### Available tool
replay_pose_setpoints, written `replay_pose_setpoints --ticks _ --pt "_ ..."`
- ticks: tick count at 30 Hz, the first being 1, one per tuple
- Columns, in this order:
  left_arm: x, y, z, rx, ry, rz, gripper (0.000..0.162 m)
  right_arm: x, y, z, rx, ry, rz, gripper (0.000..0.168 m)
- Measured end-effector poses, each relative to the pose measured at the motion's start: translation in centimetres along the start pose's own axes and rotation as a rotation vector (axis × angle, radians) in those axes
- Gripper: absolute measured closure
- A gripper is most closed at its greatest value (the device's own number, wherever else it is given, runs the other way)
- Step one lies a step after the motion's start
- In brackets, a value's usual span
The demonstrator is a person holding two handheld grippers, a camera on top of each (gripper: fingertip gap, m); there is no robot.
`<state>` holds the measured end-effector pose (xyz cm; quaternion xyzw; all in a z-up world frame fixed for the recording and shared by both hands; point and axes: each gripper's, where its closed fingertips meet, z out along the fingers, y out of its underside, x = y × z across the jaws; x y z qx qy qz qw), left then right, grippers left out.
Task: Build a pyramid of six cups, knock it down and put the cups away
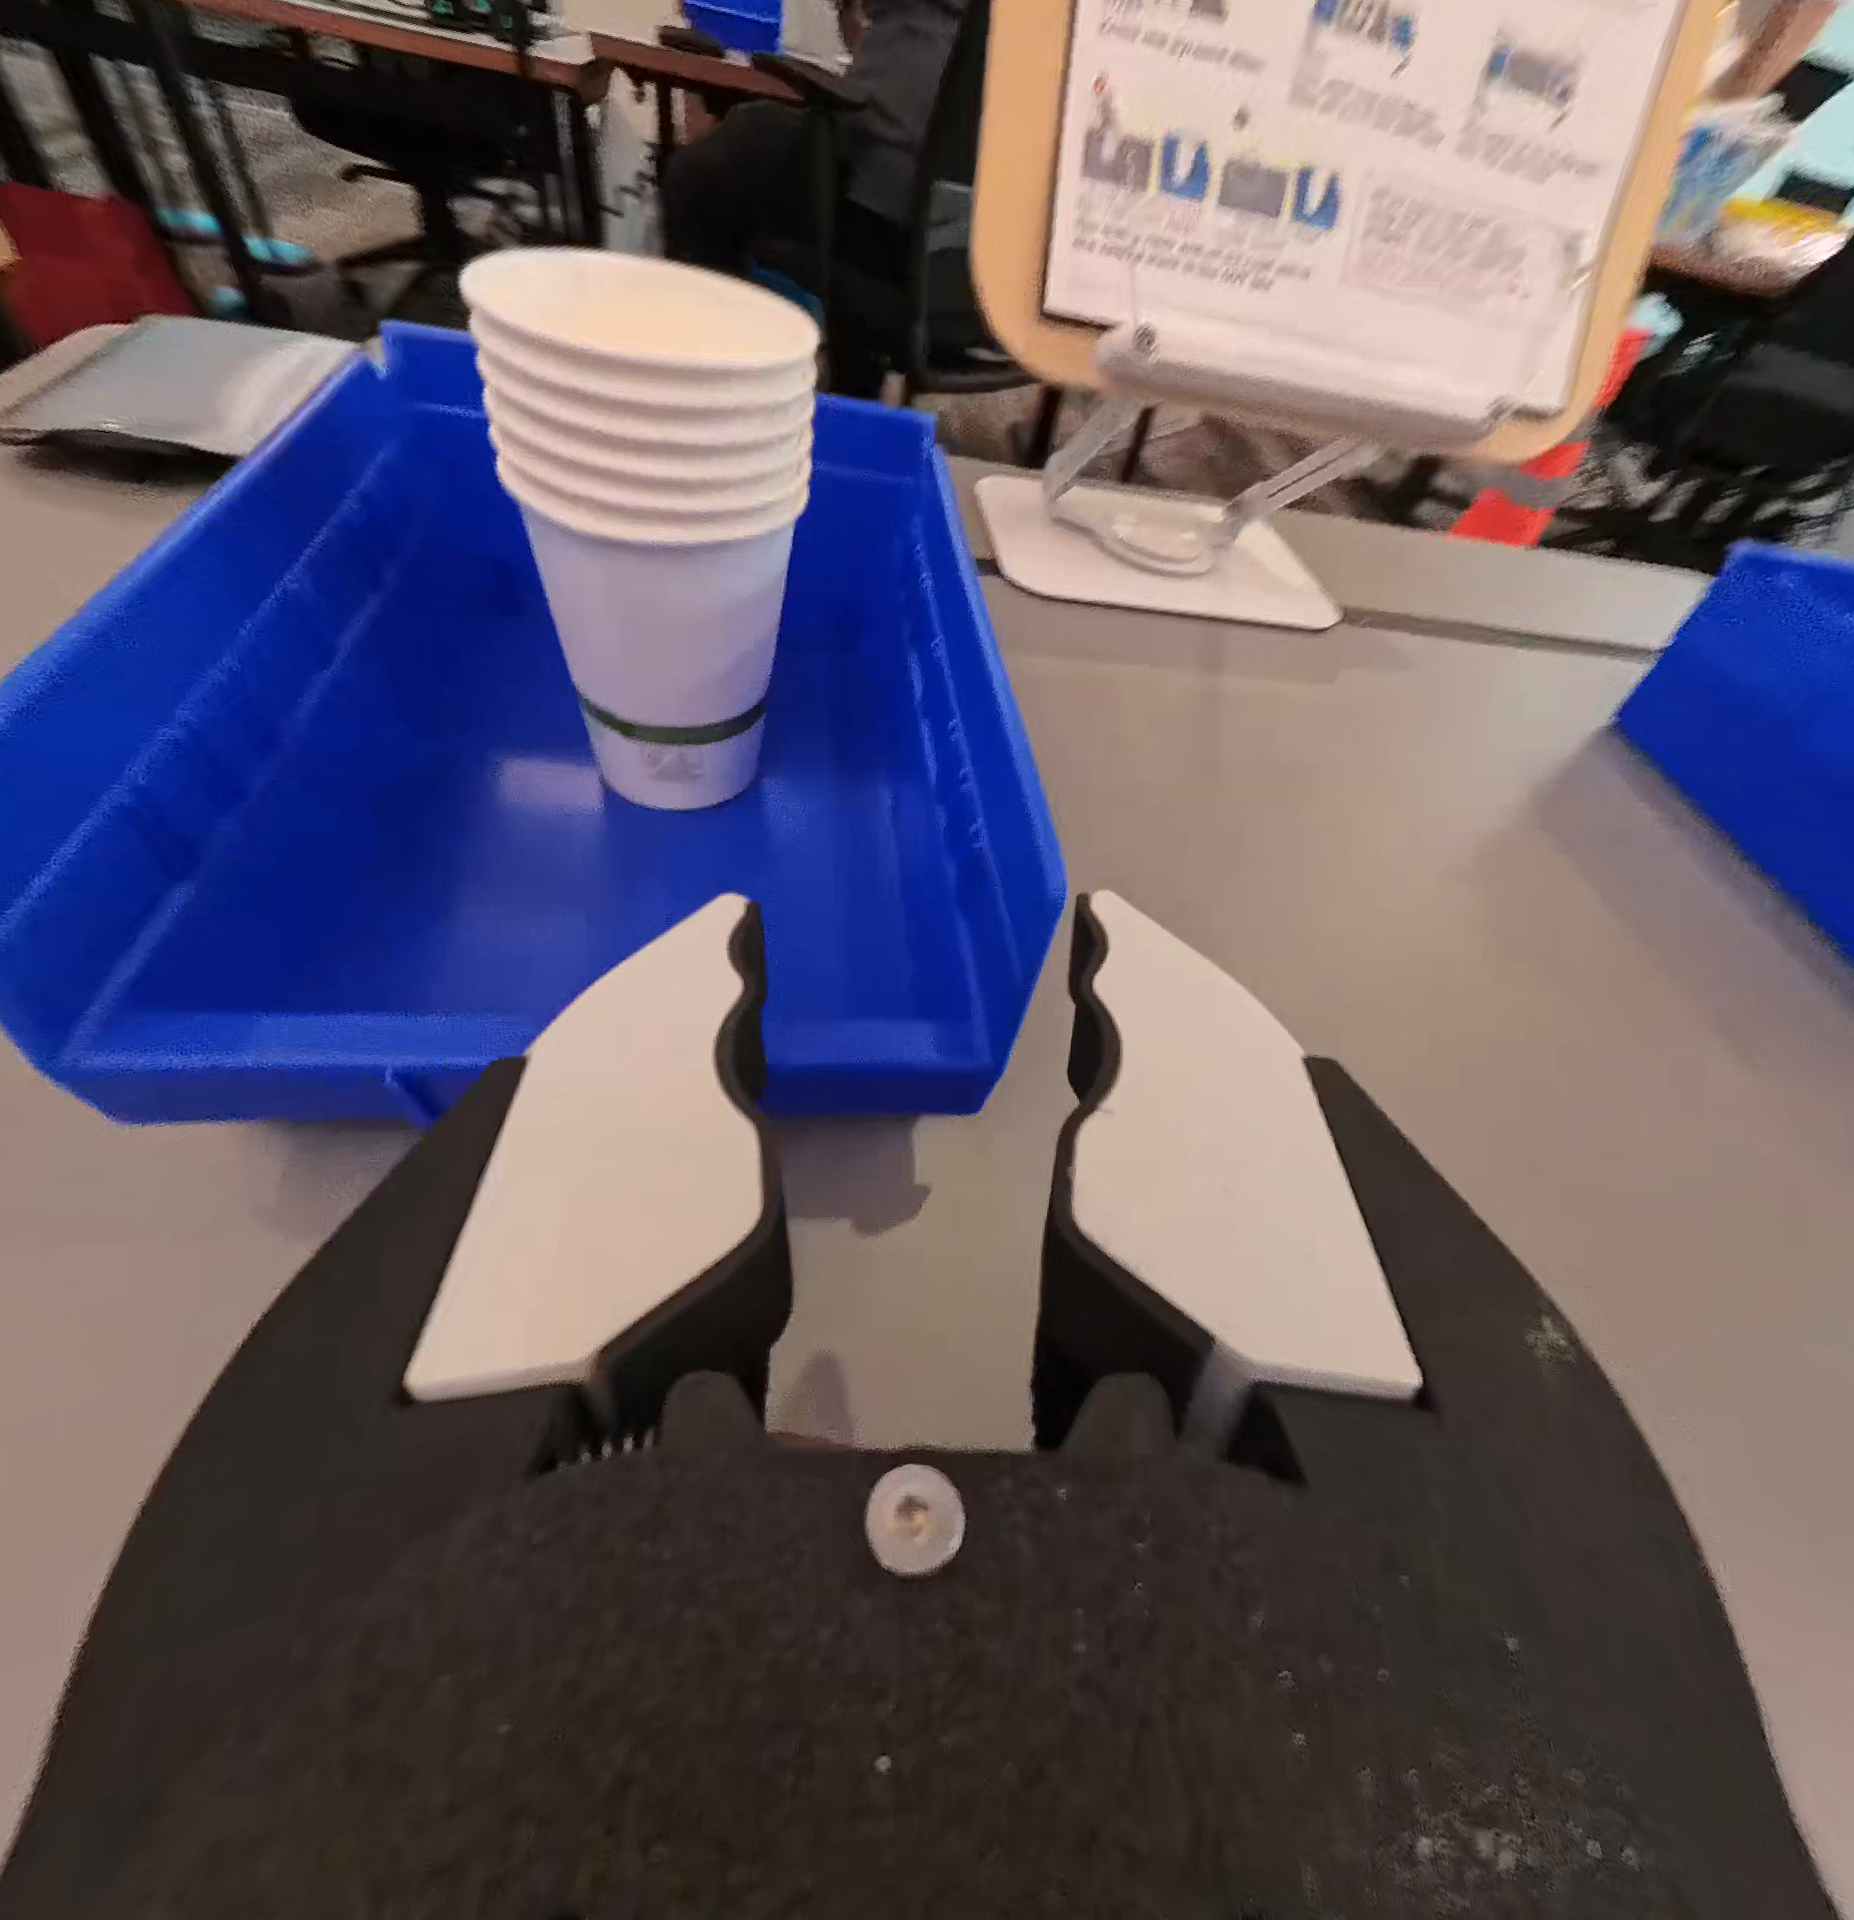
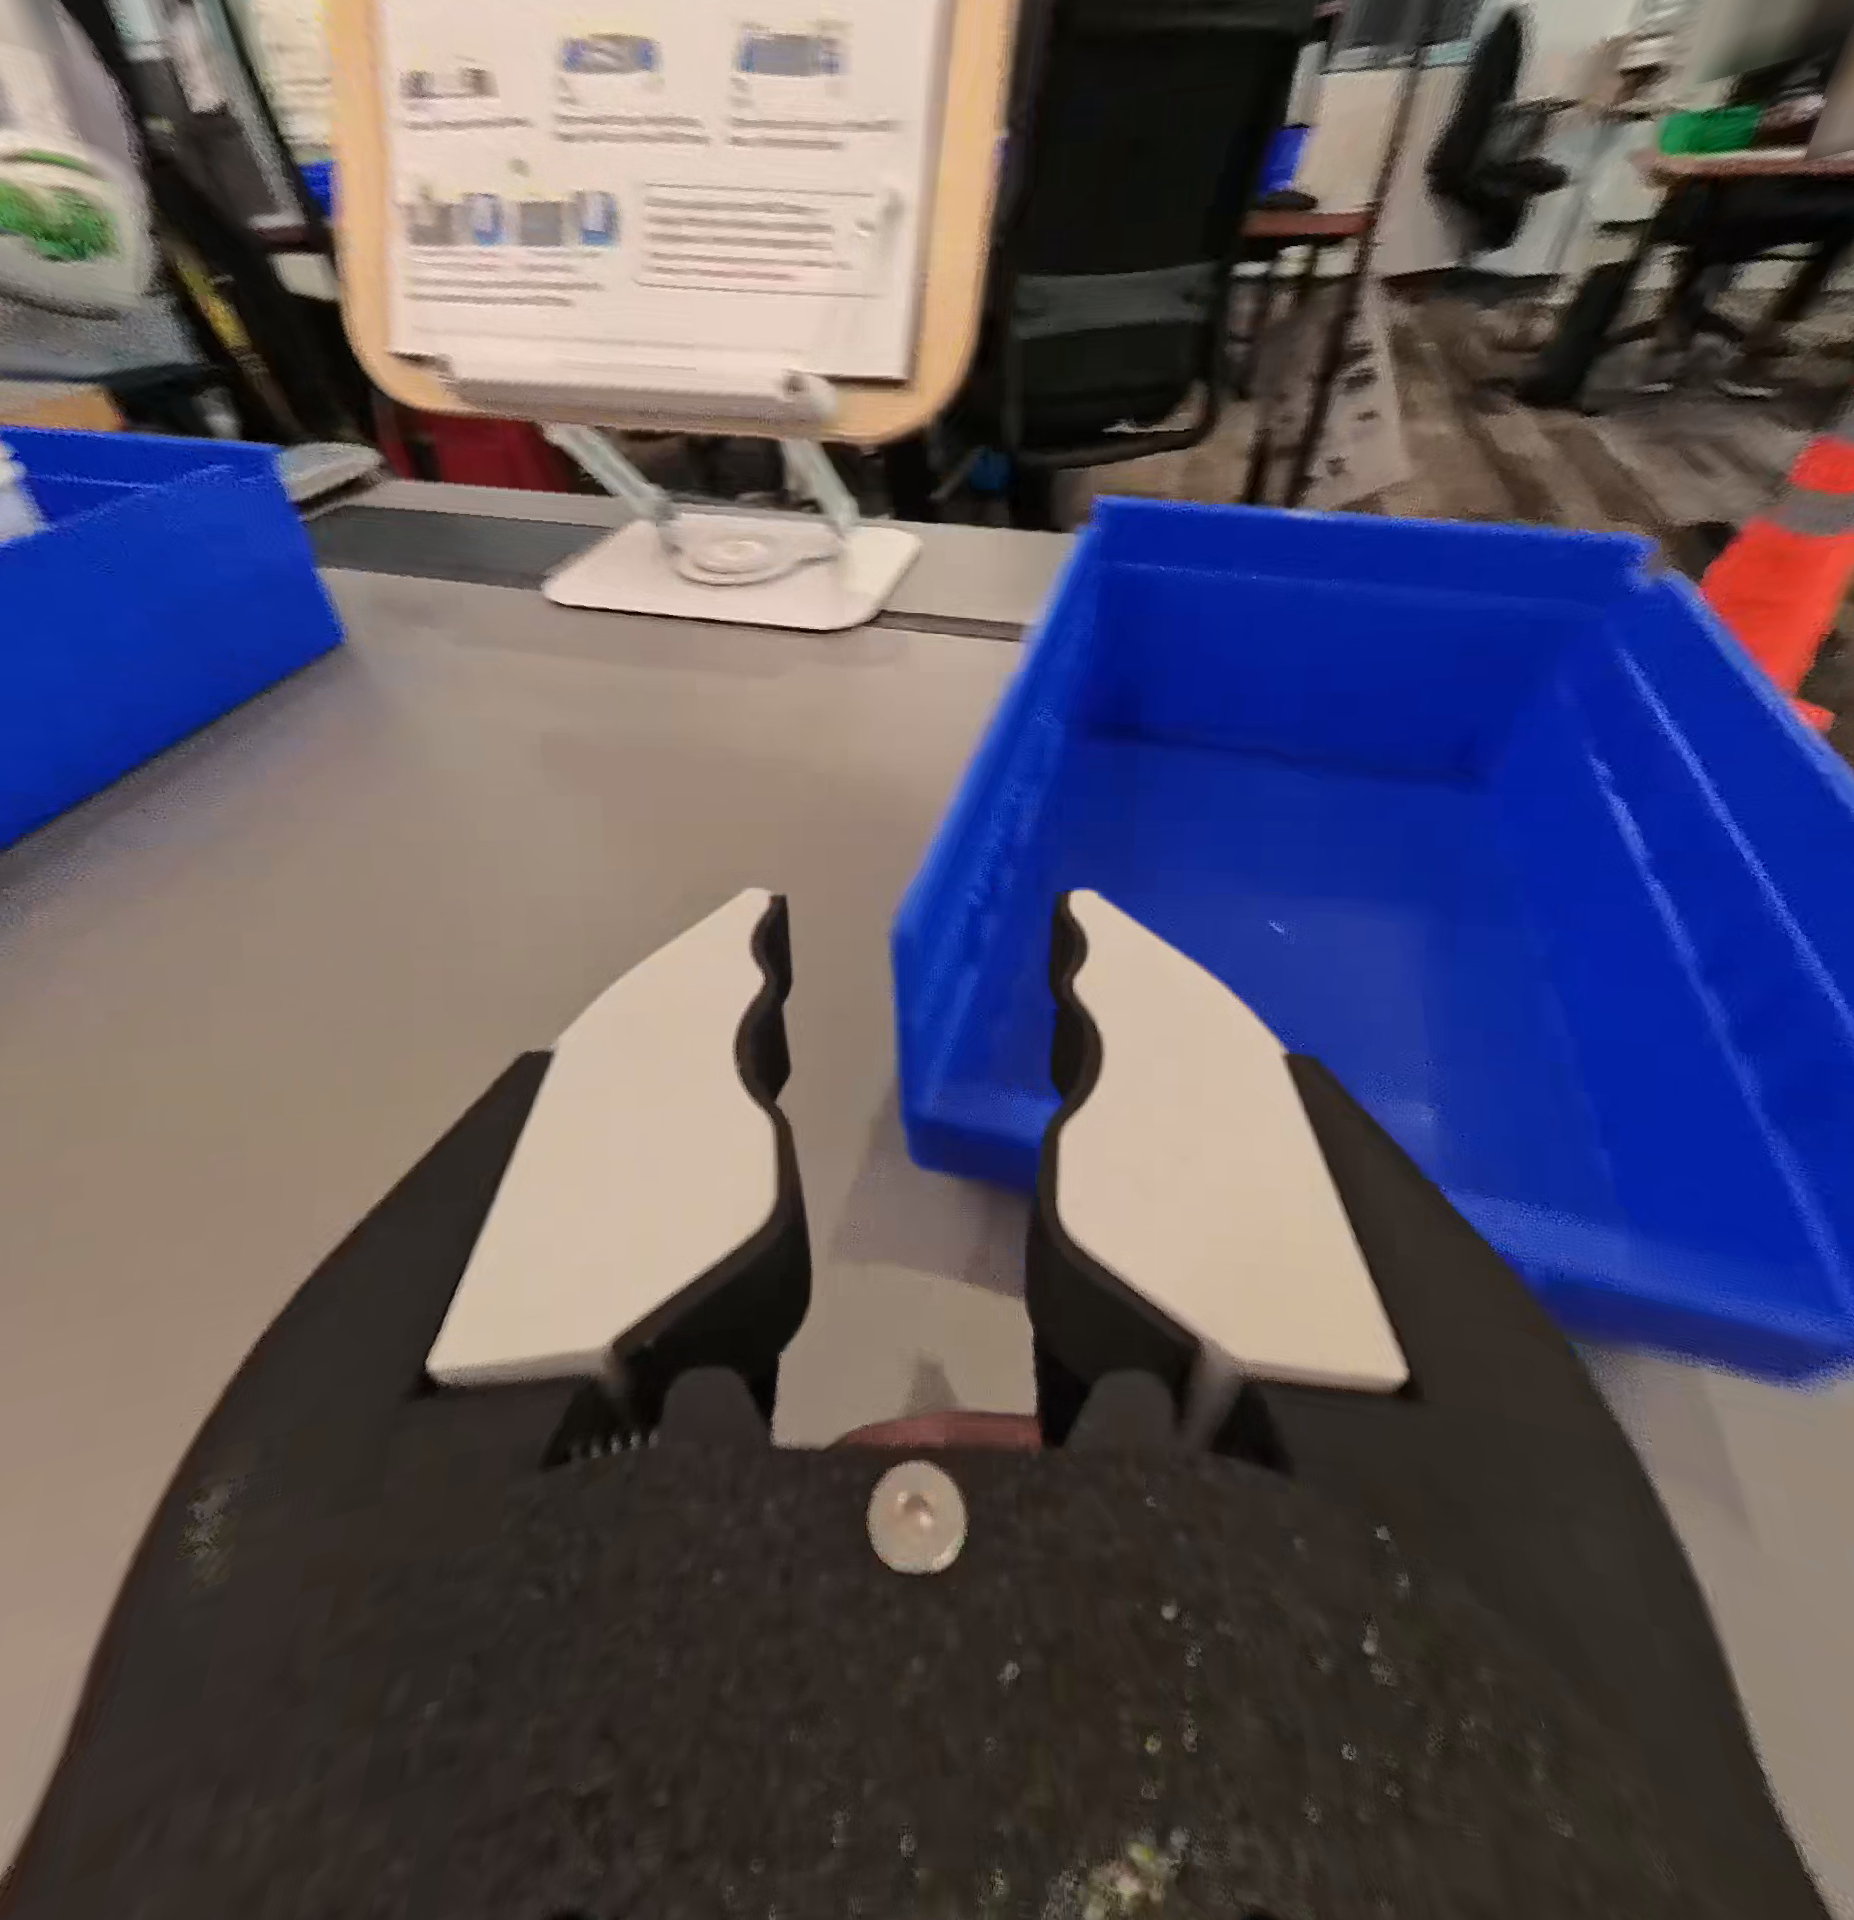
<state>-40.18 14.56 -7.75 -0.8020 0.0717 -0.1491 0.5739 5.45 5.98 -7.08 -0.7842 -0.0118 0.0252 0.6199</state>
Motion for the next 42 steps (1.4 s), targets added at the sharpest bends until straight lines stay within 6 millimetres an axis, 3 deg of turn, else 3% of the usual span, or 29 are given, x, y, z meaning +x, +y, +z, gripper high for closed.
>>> replay_pose_setpoints --ticks 3,5,21,23,26,27,29,32,36,39,42 --pt "0.4 2.2 0.3 0.005 -0.074 0.022 0.107 1.7 2.5 -1.6 0.032 0.109 0.010 0.119" --pt "0.9 2.8 0.1 -0.024 -0.088 0.045 0.105 2.1 3.2 -2.2 0.020 0.136 0.003 0.115" --pt "2.1 4.3 -0.1 -0.100 0.005 0.149 0.105 1.9 3.3 -2.3 0.009 0.108 0.003 0.113" --pt "3.4 3.4 -0.2 -0.092 0.126 0.161 0.108 1.5 3.4 -2.1 0.007 0.080 0.026 0.114" --pt "6.8 -0.2 -1.6 -0.109 0.531 0.210 0.114 0.9 3.7 -1.9 -0.007 0.053 0.003 0.114" --pt "7.1 -1.6 -2.0 -0.125 0.621 0.247 0.117 0.7 3.6 -2.0 -0.006 0.050 -0.016 0.114" --pt "6.2 -3.2 -1.6 -0.265 0.745 0.353 0.116 0.4 3.3 -2.1 0.002 0.047 -0.051 0.114" --pt "1.5 -5.0 2.4 -0.499 0.656 0.558 0.117 -0.1 2.8 -2.4 0.016 0.045 -0.095 0.115" --pt "-3.4 -8.4 7.6 -0.633 0.469 0.841 0.118 -0.5 2.9 -2.5 0.011 0.025 -0.083 0.116" --pt "-4.7 -9.1 10.2 -0.715 0.450 0.926 0.122 -0.5 3.2 -2.3 -0.002 0.015 -0.057 0.117" --pt "-4.9 -8.6 11.2 -0.798 0.500 0.915 0.127 -0.5 3.4 -2.3 -0.007 0.000 -0.032 0.117"
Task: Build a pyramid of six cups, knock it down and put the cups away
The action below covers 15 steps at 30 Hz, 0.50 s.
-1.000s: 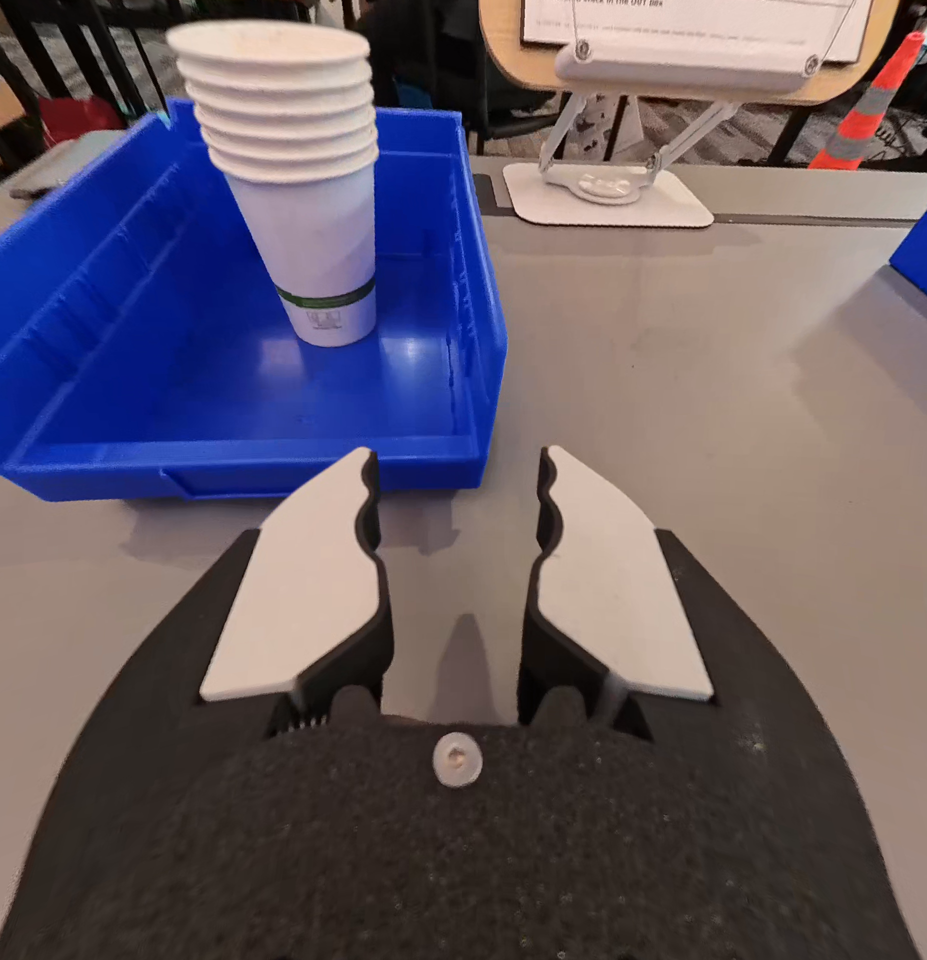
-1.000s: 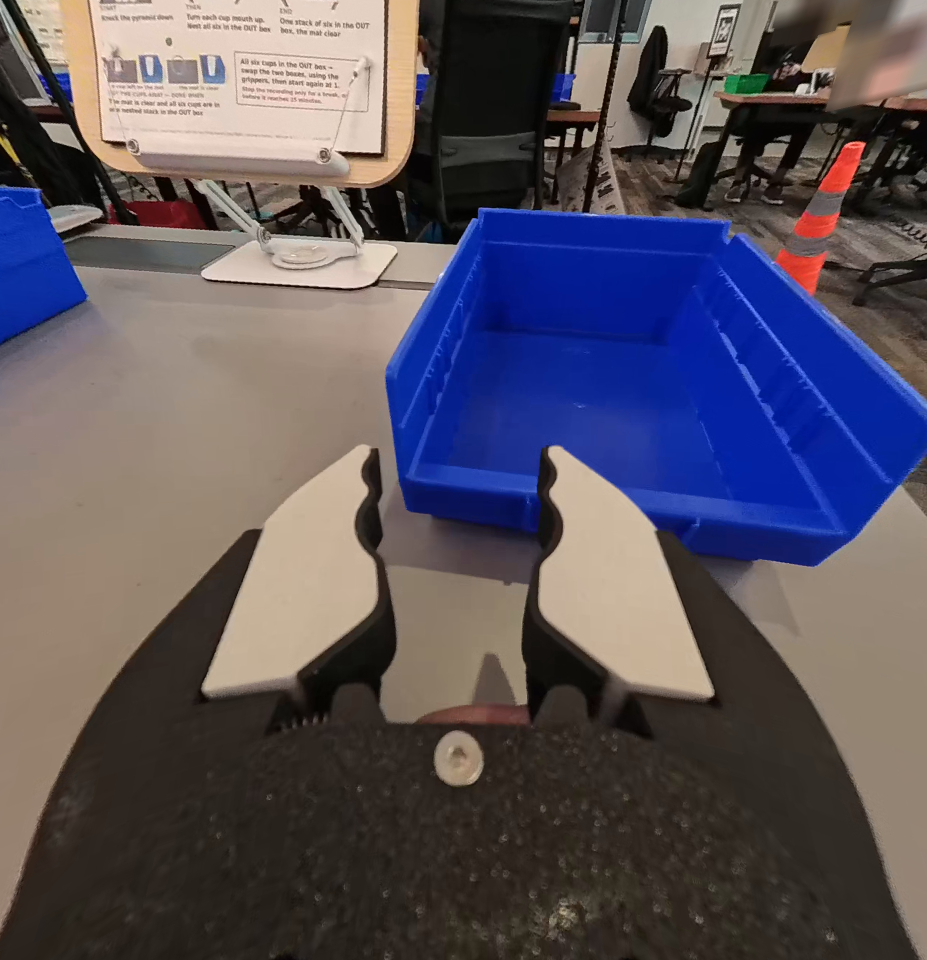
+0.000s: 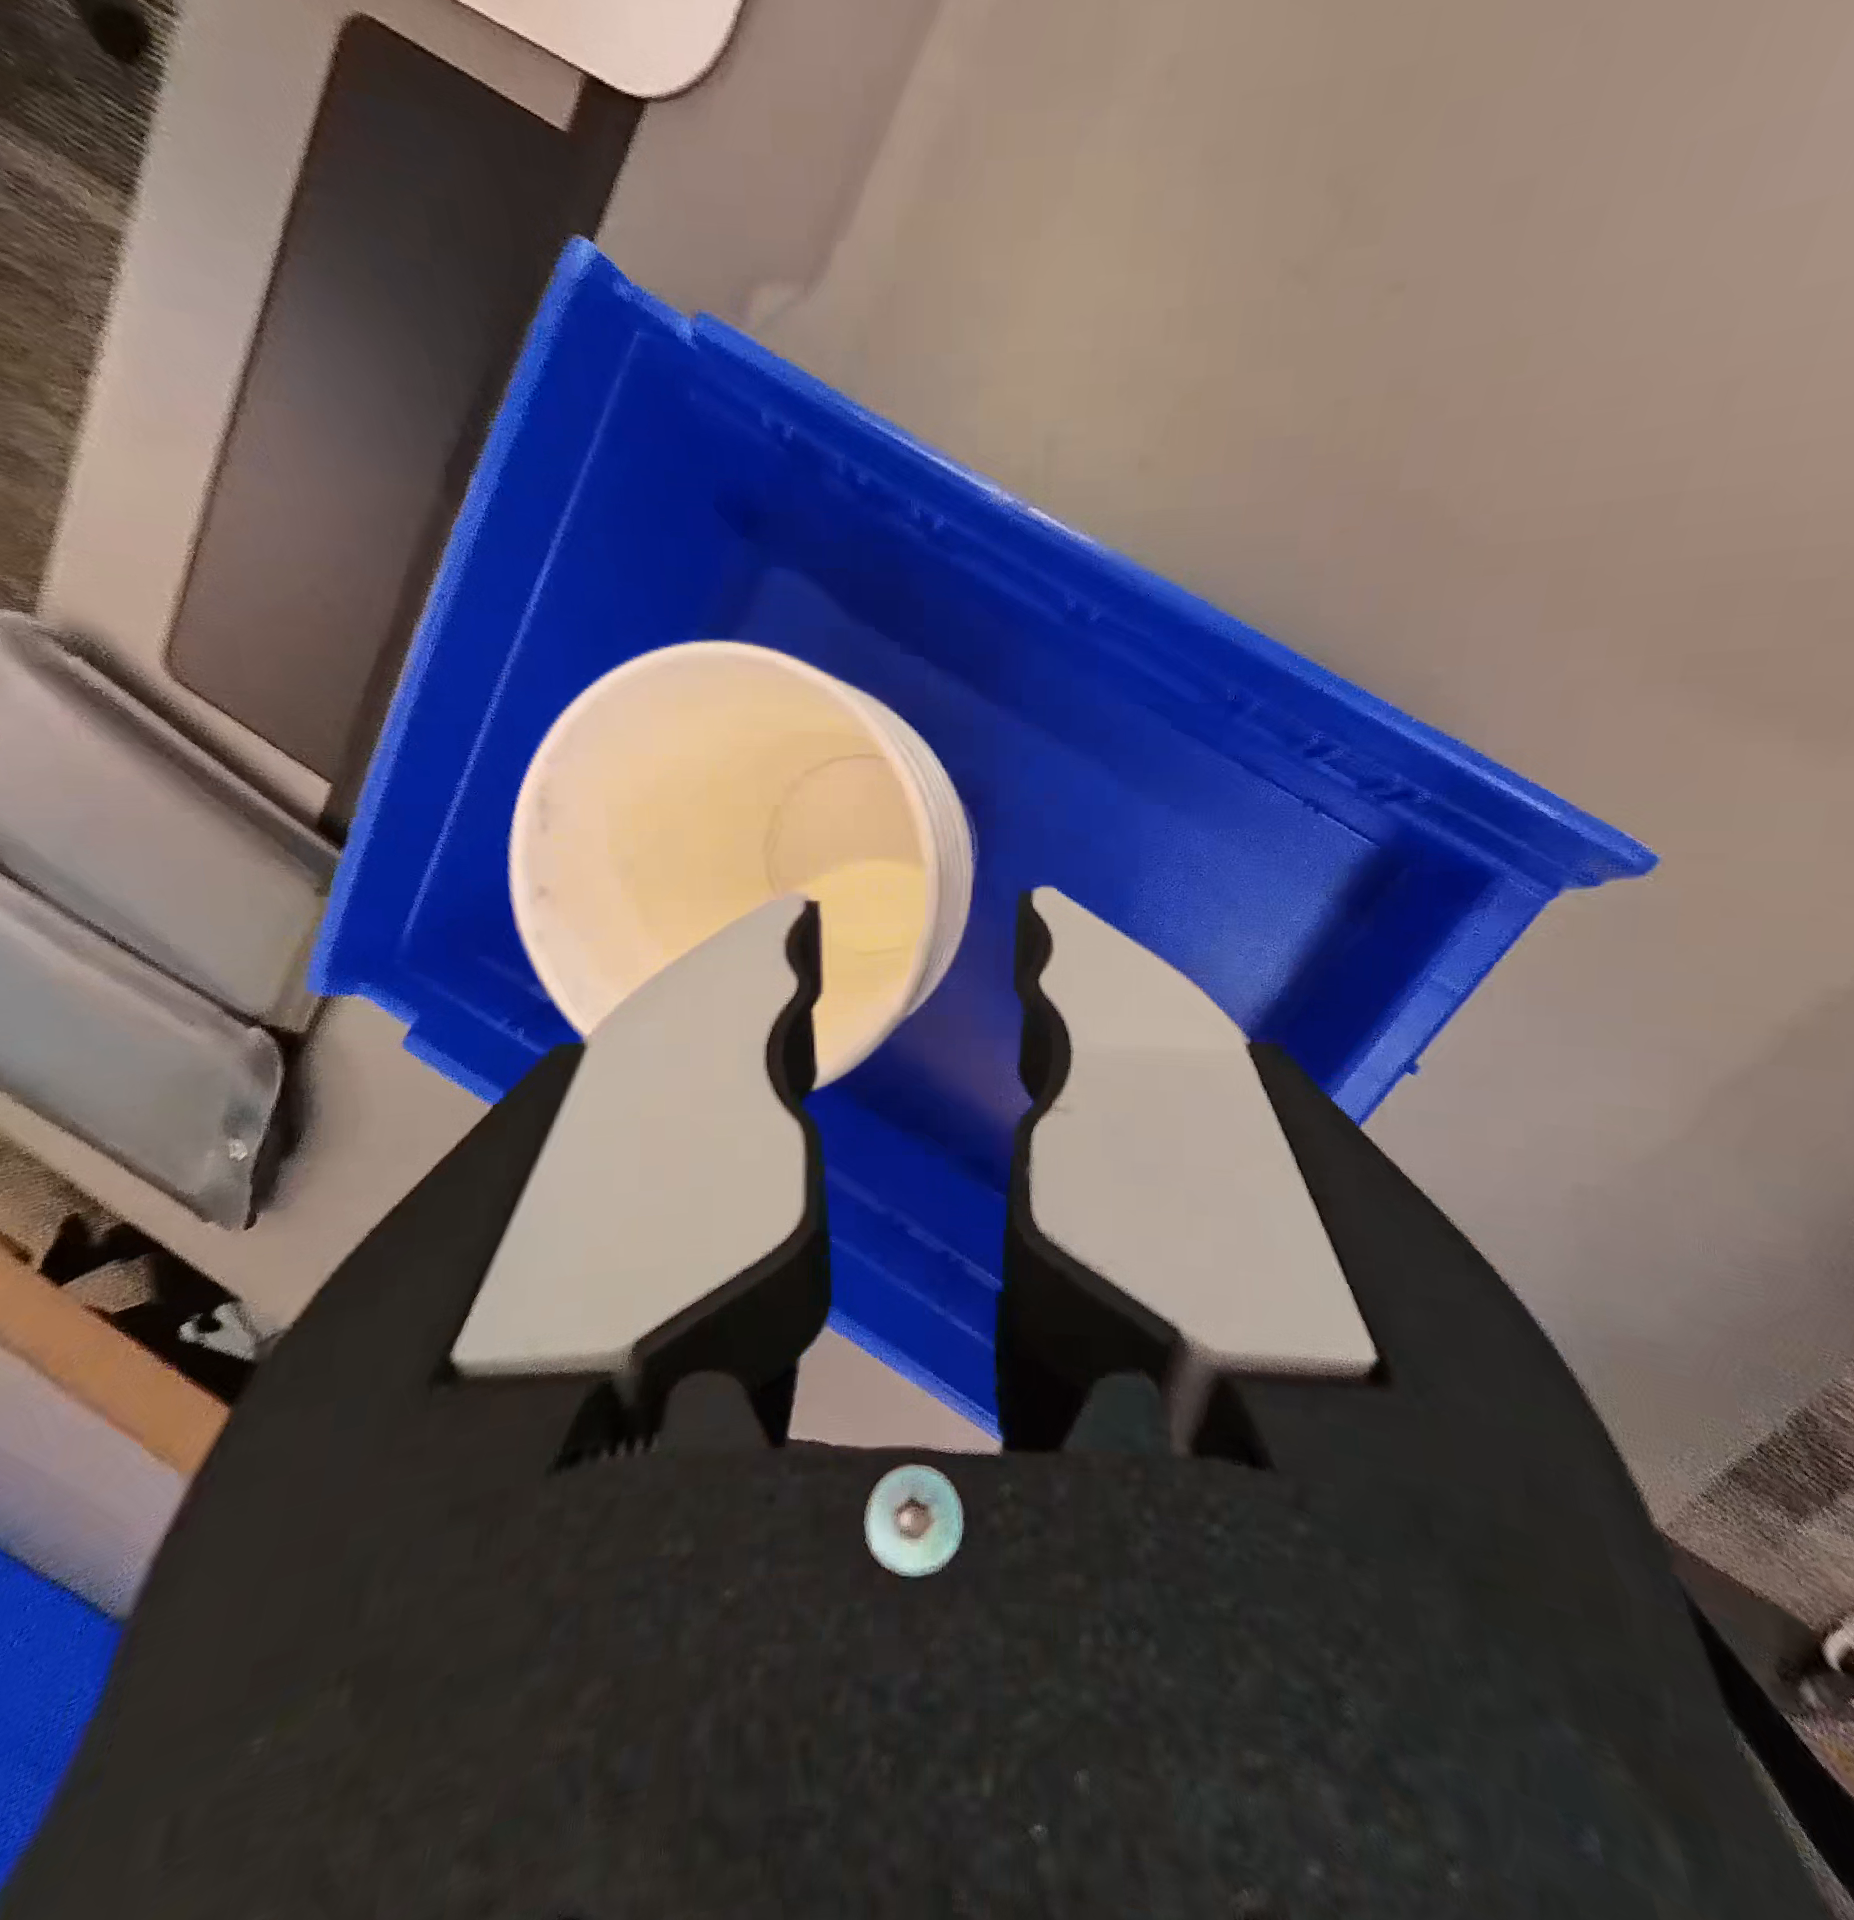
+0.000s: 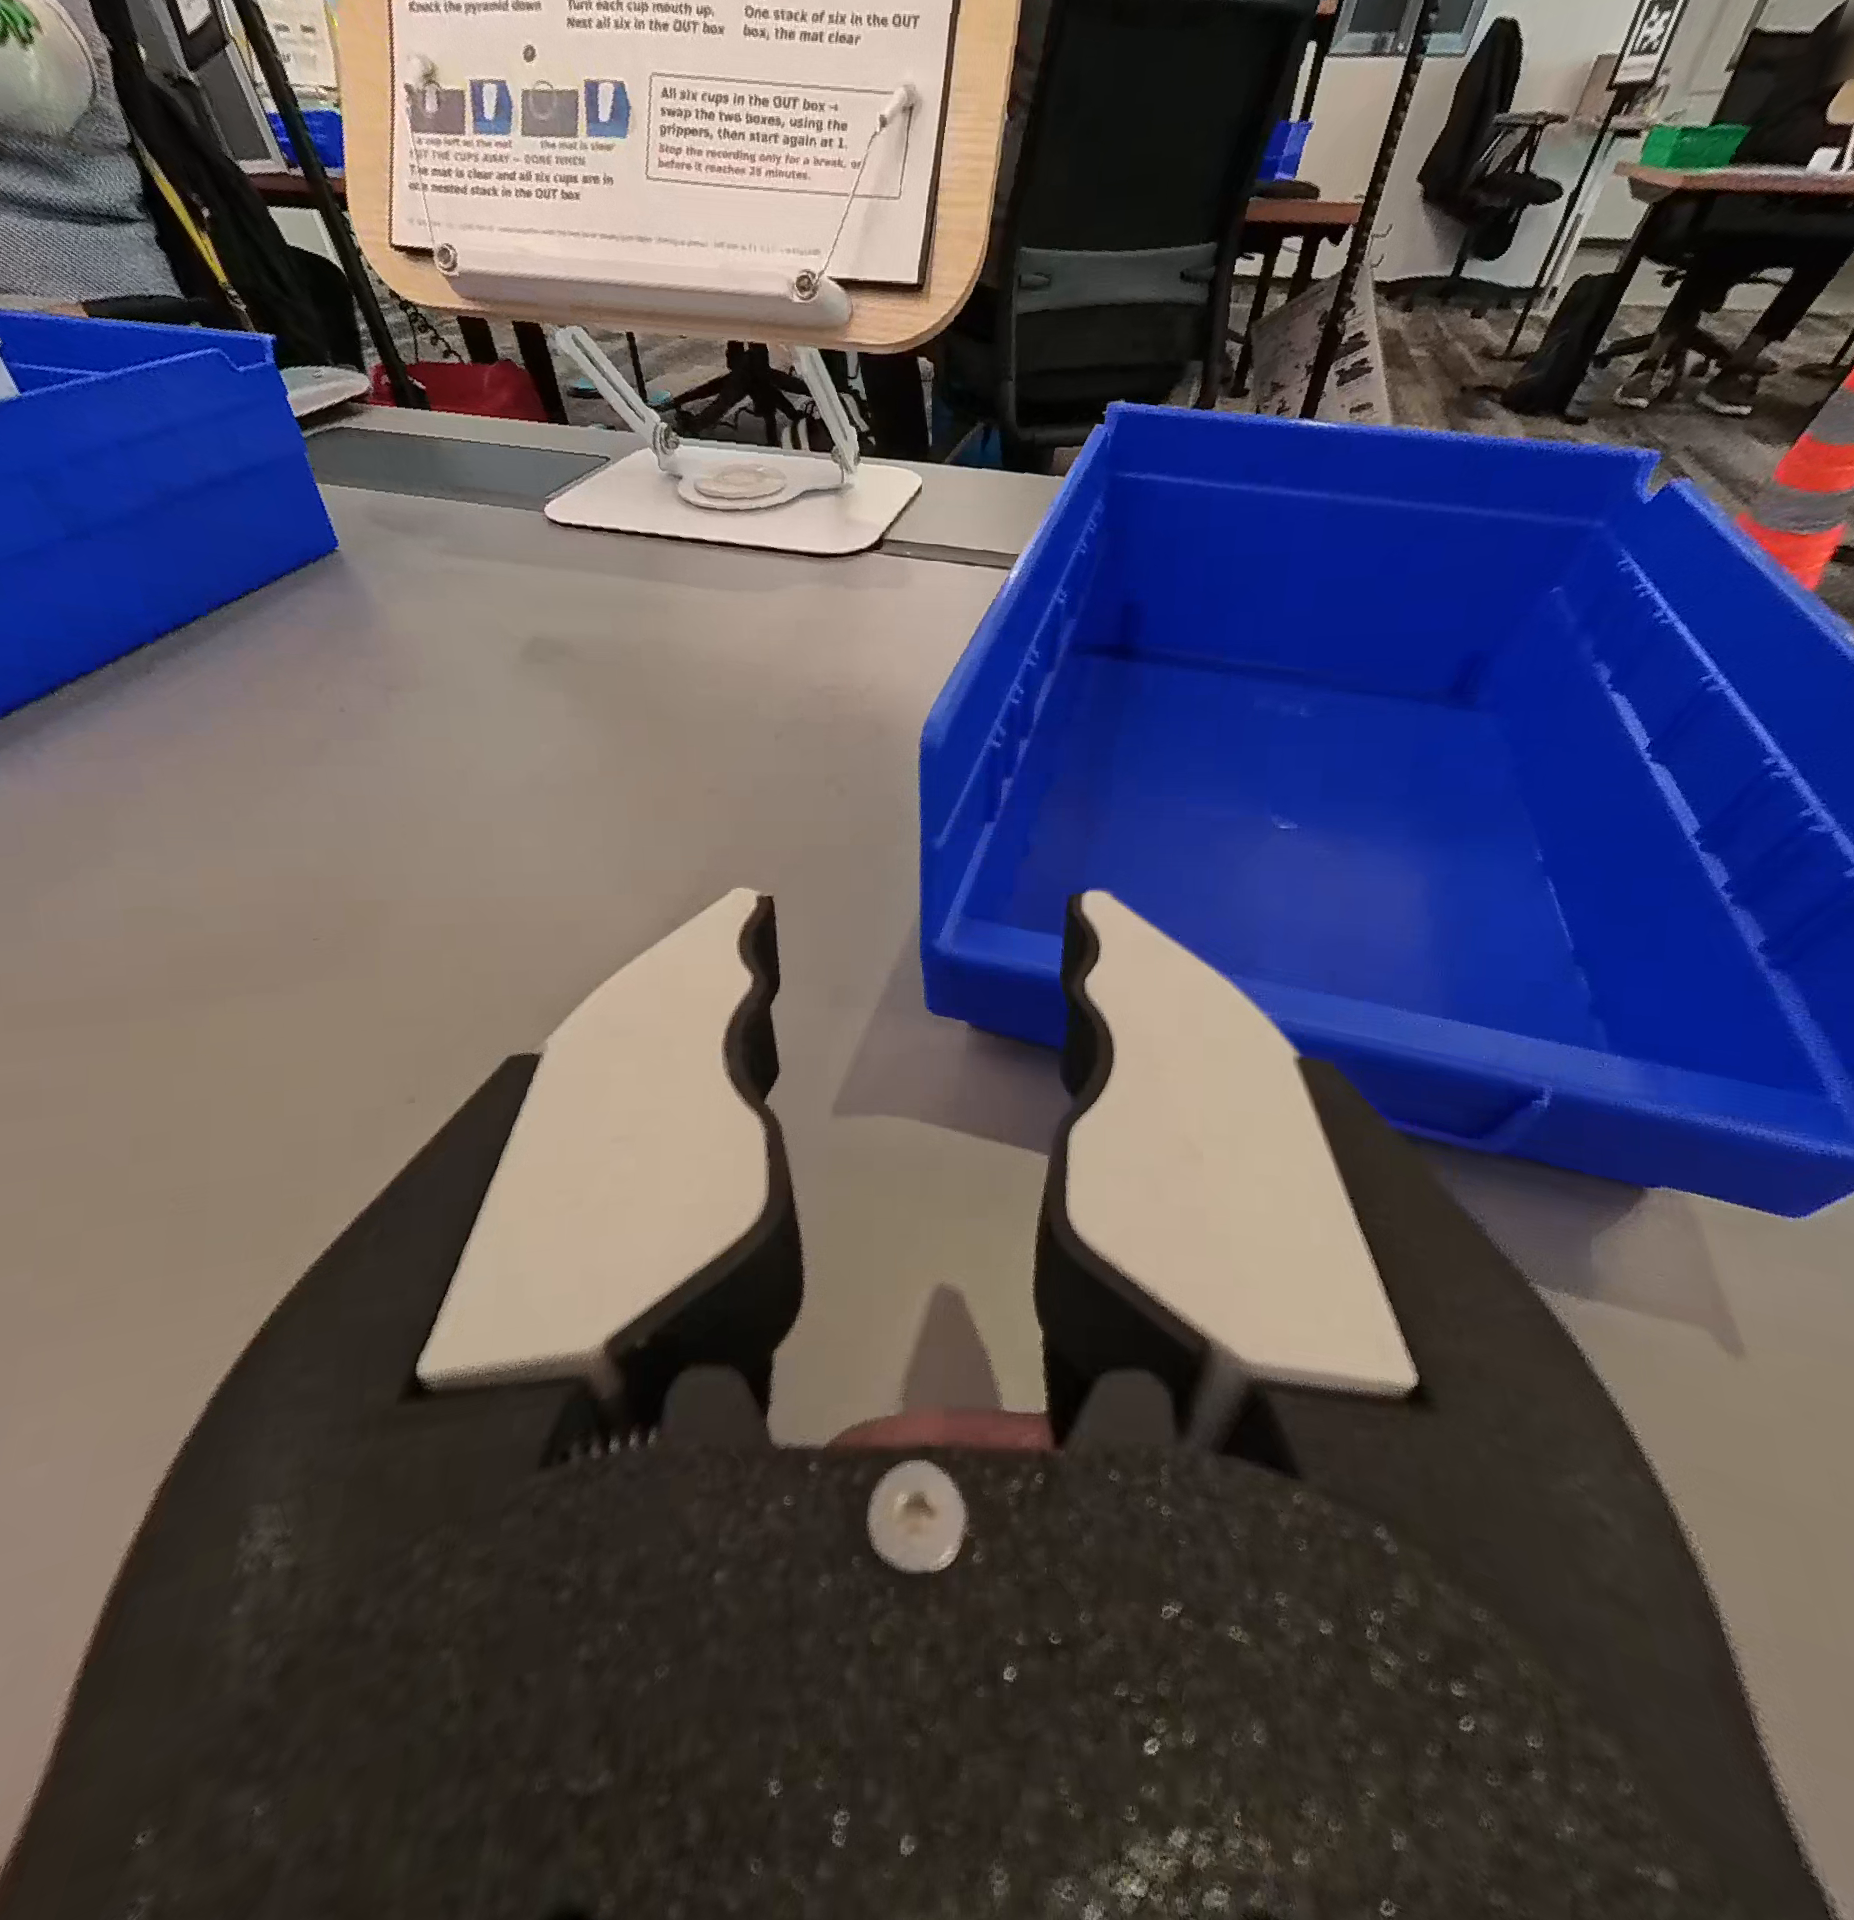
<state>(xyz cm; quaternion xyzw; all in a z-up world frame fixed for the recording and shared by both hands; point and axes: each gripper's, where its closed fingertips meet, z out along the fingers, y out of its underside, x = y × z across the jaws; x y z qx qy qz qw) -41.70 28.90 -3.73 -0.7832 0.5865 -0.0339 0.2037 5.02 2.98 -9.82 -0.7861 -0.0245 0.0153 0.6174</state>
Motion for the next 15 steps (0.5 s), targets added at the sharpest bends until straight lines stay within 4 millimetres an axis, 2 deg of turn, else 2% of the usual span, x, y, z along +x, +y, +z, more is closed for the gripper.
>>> replay_pose_setpoints --ticks 7,15 --pt "-0.35 -0.13 0.48 0.003 0.054 -0.008 0.148 0.23 0.44 0.22 -0.017 -0.012 0.030 0.117" --pt "-0.21 -0.18 0.59 0.001 0.081 -0.010 0.145 -0.20 0.93 0.48 -0.039 -0.030 0.033 0.118"
